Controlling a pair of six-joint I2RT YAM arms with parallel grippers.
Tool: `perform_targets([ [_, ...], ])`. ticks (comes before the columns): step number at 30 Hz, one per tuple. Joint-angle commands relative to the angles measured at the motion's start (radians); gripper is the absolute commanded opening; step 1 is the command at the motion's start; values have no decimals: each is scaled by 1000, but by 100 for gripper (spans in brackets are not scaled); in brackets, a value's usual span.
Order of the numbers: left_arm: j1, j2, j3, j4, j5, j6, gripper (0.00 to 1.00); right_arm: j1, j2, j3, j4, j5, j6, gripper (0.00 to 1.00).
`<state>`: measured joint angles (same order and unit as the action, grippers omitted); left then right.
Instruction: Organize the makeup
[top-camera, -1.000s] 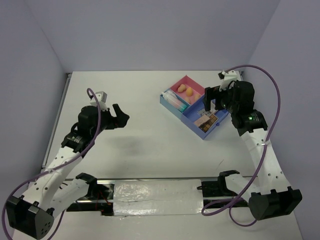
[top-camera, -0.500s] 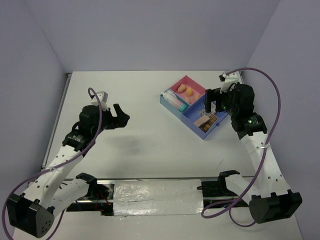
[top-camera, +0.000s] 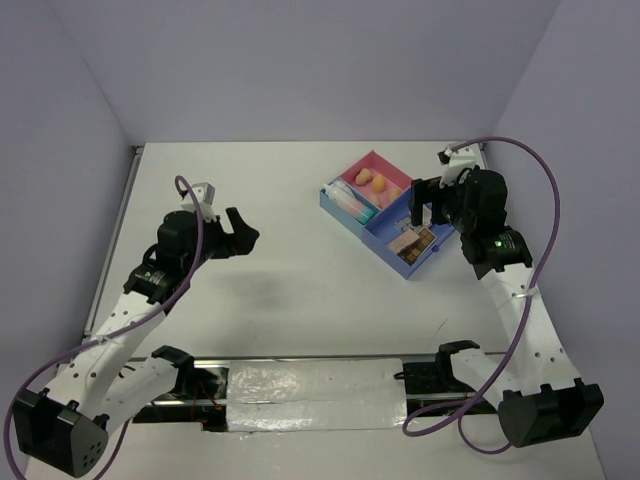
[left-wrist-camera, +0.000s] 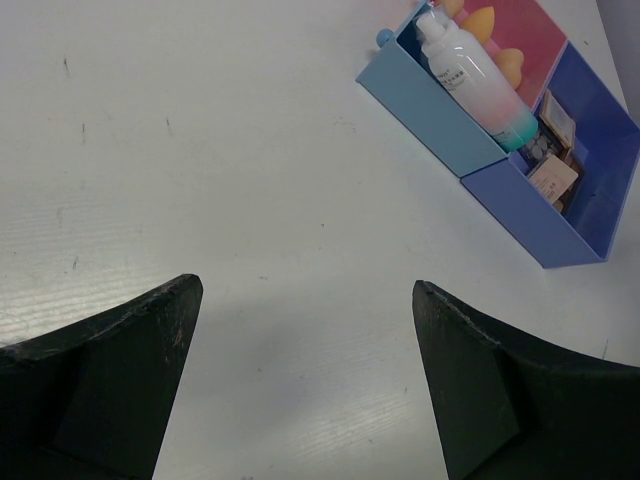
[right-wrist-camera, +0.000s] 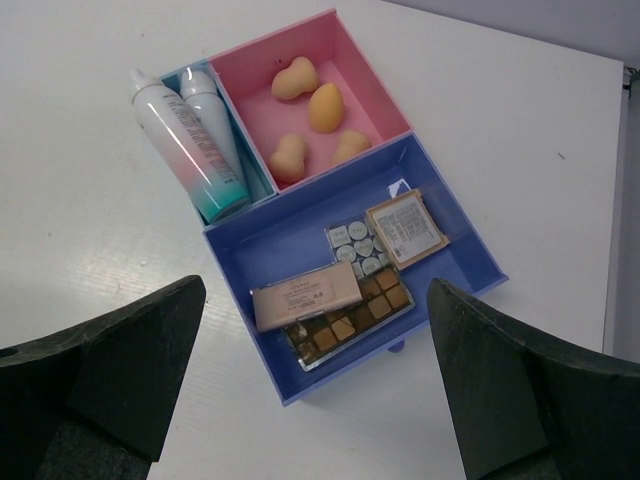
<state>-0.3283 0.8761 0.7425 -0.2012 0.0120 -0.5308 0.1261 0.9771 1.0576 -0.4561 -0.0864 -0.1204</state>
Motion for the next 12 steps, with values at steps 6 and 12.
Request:
perform_targets([
  [6, 6, -19, 18, 37, -3, -9, 99, -5, -17, -4, 48, 16, -2, 100],
  [12, 6, -19, 17, 36, -4, -8, 99, -5, -28, -28, 62, 4, 2, 100],
])
